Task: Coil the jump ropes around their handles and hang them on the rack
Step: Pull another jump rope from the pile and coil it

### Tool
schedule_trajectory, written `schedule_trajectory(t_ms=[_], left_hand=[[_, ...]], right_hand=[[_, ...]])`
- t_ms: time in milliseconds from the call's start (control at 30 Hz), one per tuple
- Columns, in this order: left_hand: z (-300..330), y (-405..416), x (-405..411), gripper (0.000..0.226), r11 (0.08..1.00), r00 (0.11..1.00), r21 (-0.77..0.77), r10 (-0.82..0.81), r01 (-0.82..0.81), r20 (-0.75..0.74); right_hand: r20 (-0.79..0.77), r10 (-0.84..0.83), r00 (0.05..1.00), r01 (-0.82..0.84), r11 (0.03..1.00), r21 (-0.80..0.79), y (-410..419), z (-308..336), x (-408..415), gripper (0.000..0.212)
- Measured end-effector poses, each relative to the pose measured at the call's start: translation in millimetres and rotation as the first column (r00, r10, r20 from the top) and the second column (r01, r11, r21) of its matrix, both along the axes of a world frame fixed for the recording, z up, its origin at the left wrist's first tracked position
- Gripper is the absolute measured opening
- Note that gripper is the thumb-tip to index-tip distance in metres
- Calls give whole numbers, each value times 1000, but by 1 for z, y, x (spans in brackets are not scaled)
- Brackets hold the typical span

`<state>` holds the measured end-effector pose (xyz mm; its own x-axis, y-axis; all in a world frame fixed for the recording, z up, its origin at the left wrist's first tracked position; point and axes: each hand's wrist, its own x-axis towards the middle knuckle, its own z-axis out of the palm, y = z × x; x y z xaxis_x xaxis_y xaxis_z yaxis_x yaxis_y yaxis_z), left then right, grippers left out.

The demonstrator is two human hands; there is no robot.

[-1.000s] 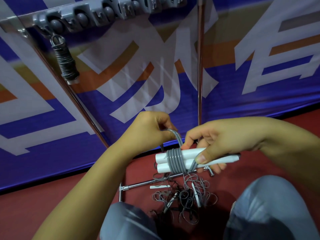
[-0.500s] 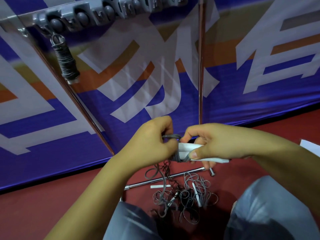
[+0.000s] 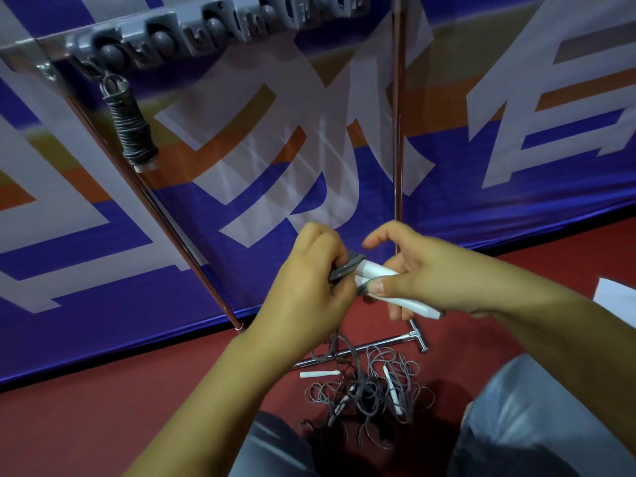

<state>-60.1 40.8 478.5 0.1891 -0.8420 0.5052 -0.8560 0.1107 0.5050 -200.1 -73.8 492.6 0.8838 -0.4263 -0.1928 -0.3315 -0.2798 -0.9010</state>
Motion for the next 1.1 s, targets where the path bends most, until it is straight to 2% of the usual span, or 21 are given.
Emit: schedule_trajectory(t_ms=[133,233,333,467,600,667,733,800,867,967,1100], left_hand=[[-7,1,-6,19,992,997,-113,56,-50,47],[-7,2,-7,12,978,994,-191,97,-85,54],[-7,4,-6,15,968,988,-212,147,-136,40],[-1,9,-6,20,985,992,-120,122,-123,-15],[3,17,-15,13,989,971,33,145,-141,-189],[6,16,-13,12,974,882,172,208,-147,-423],[9,12,-8,13,955,702,297,216,-7,-678],[9,7,-2,13,949,560,294,183,115,-808],[10,2,1,14,935,498,304,180,181,-849],[12,0,2,11,896,480,344,179,282,-859],[9,1,12,14,840,319,247,94,483,-943]], right_hand=[[100,-34,994,31,999,36,6,1,0,33],[156,-82,984,79,997,26,7,0,0,32],[178,-102,979,99,995,28,8,-3,-1,38],[233,-146,961,136,989,60,11,-9,0,42],[284,-231,931,221,973,68,9,-13,2,43],[283,-241,928,235,970,55,7,-13,3,44],[276,-235,932,231,972,49,6,-11,5,43],[269,-229,936,219,973,69,4,-9,6,42],[263,-232,936,210,972,110,2,-7,5,40],[263,-245,933,209,965,160,1,-6,1,40],[293,-266,918,209,954,214,1,-5,-2,39]])
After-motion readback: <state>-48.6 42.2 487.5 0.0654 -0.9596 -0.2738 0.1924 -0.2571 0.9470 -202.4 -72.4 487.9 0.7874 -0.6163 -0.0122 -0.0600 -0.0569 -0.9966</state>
